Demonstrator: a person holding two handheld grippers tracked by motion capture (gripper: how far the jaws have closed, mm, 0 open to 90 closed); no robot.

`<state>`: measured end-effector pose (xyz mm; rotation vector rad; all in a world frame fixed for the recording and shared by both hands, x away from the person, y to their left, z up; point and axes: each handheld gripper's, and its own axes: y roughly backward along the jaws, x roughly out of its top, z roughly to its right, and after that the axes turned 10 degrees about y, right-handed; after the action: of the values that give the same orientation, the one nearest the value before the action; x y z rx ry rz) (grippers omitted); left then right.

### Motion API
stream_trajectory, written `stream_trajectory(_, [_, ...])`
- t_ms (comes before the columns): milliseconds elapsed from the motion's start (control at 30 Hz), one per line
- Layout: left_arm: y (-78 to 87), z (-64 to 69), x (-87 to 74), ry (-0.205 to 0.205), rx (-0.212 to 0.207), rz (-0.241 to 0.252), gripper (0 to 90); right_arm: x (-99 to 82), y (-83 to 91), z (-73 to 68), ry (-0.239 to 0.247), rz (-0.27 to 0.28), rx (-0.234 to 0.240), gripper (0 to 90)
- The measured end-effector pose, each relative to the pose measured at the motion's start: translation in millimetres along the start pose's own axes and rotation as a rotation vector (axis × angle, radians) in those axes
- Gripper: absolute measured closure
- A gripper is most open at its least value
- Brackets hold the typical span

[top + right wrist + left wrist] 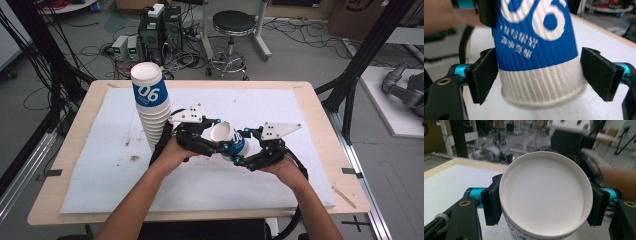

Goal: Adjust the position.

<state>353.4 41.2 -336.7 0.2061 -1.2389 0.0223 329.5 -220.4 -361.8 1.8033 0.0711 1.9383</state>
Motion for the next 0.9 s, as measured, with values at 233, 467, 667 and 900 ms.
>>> stream_trajectory(233, [1.4,0.4,0.1,0.007,-0.004,-0.023,28.4,1.1,1.2,0.4,0.055,0.009,0.026,25.8])
stream_trajectory(467, [1.2,3.5,-0.8,-0.037,0.049,-0.109,22.5,7.4,7.3,4.0,0.193,-0.146,0.053,28.1])
stream_trajectory(667, [1.3,0.5,-3.1,-0.034,-0.020,-0.128,30.0,10.8,10.4,2.7,0.222,-0.193,0.084,28.3])
stream_trajectory(900, [7.5,-2.6,-8.7,0.003,-0.075,0.003,30.5,0.4,14.3,6.5,0.025,0.011,0.086,15.1])
